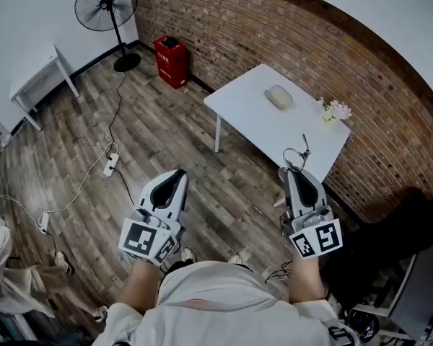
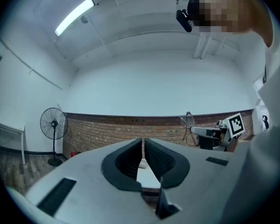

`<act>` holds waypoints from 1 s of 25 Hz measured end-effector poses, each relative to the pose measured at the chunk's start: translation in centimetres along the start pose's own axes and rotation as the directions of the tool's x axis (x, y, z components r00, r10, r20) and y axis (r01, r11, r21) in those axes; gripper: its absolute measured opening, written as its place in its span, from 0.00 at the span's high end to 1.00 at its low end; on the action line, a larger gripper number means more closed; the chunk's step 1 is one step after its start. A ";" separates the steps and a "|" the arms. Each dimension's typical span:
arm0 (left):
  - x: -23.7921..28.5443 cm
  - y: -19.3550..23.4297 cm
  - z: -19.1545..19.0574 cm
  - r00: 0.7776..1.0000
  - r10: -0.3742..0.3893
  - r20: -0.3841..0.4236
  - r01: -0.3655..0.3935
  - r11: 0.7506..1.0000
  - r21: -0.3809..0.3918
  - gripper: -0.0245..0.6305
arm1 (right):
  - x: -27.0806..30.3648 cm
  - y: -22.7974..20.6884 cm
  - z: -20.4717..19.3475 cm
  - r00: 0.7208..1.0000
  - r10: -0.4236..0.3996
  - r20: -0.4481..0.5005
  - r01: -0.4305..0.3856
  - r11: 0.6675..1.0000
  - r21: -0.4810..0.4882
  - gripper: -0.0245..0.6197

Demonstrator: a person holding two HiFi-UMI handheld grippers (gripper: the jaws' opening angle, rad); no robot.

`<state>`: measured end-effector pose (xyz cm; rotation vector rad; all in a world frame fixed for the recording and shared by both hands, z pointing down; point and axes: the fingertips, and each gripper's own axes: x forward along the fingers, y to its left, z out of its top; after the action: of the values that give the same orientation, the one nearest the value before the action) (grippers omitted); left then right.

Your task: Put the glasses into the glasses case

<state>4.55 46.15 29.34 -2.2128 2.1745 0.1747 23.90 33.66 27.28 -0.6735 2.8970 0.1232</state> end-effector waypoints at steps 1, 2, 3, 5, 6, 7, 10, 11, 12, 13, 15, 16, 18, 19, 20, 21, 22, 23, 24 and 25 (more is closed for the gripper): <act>0.1 0.4 0.0 1.000 -0.007 0.000 0.007 1.000 -0.002 0.92 | 0.2 0.2 -0.1 1.000 -0.008 0.000 0.008 1.000 0.001 0.83; 0.2 0.7 -0.1 1.000 -0.015 -0.001 0.015 1.000 -0.003 0.92 | 0.4 0.3 -0.1 1.000 -0.017 0.001 0.017 1.000 0.002 0.83; 0.3 1.1 -0.1 1.000 -0.025 -0.002 0.025 1.000 -0.004 0.92 | 0.6 0.4 -0.2 1.000 -0.028 0.000 0.028 1.000 0.003 0.83; 0.5 1.9 -0.3 0.999 -0.047 -0.007 0.047 0.999 -0.008 0.92 | 1.1 0.7 -0.4 0.999 -0.052 -0.002 0.052 0.999 0.007 0.83; 0.6 2.4 -0.4 0.998 -0.060 -0.010 0.060 0.998 -0.011 0.92 | 1.3 0.9 -0.5 0.998 -0.064 -0.004 0.064 0.998 0.007 0.83; 0.6 2.8 -0.5 0.997 -0.074 -0.011 0.074 0.997 -0.013 0.92 | 1.5 1.3 -0.6 0.997 -0.077 -0.007 0.077 0.997 0.004 0.83; 0.8 3.9 -1.0 0.993 -0.122 -0.008 0.122 0.993 -0.012 0.92 | 1.5 2.4 -1.0 0.993 -0.117 -0.011 0.116 0.993 -0.016 0.83; 0.9 4.3 -1.2 0.991 -0.136 -0.006 0.136 0.991 -0.011 0.92 | 1.6 2.7 -1.2 0.992 -0.129 -0.010 0.129 0.991 -0.022 0.83; 1.0 4.6 -1.5 0.989 -0.147 -0.004 0.147 0.989 -0.012 0.92 | 1.7 3.0 -1.5 0.990 -0.140 -0.011 0.139 0.990 -0.025 0.83; 1.2 5.0 -1.8 0.988 -0.157 -0.005 0.157 0.987 -0.019 0.92 | 1.8 3.2 -1.8 0.989 -0.147 -0.016 0.147 0.989 -0.029 0.83; 1.6 5.6 -2.4 0.985 -0.172 -0.011 0.171 0.984 -0.038 0.92 | 2.3 3.6 -2.5 0.988 -0.153 -0.037 0.151 0.988 -0.040 0.83; 1.9 5.7 -2.6 0.984 -0.179 -0.015 0.178 0.983 -0.045 0.92 | 2.6 3.6 -2.7 0.987 -0.153 -0.048 0.151 0.987 -0.046 0.83; 2.7 6.1 -2.9 0.981 -0.190 -0.023 0.189 0.981 -0.051 0.92 | 3.3 3.3 -3.0 0.986 -0.154 -0.063 0.151 0.987 -0.050 0.83; 3.3 6.4 -3.0 0.982 -0.190 -0.026 0.188 0.981 -0.051 0.92 | 3.9 2.8 -3.1 0.986 -0.154 -0.065 0.151 0.987 -0.047 0.83; 4.0 6.9 -3.1 0.982 -0.185 -0.027 0.184 0.982 -0.052 0.92 | 4.5 2.2 -3.2 0.986 -0.152 -0.065 0.149 0.988 -0.043 0.83; 4.8 7.3 -3.1 0.983 -0.179 -0.028 0.178 0.983 -0.052 0.92 | 5.3 1.6 -3.4 0.987 -0.148 -0.062 0.146 0.989 -0.038 0.83; 5.6 7.8 -3.1 0.984 -0.173 -0.029 0.172 0.984 -0.051 0.92 | 6.1 0.9 -3.6 0.988 -0.143 -0.059 0.142 0.989 -0.033 0.83; 6.4 8.2 -3.2 0.985 -0.167 -0.031 0.165 0.985 -0.050 0.92 | 6.8 0.2 -3.9 0.989 -0.139 -0.056 0.137 0.990 -0.028 0.83; 7.1 8.6 -3.4 0.986 -0.160 -0.035 0.159 0.986 -0.047 0.92 | 7.6 -0.4 -4.2 0.990 -0.135 -0.051 0.134 0.991 -0.023 0.83; 7.8 9.1 -3.6 0.987 -0.153 -0.040 0.151 0.988 -0.044 0.92 | 8.5 -1.1 -4.5 0.990 -0.131 -0.044 0.131 0.991 -0.015 0.83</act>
<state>-4.18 37.80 32.57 -2.4145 2.0280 0.1690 16.29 28.47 30.16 -0.8775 2.8862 0.1108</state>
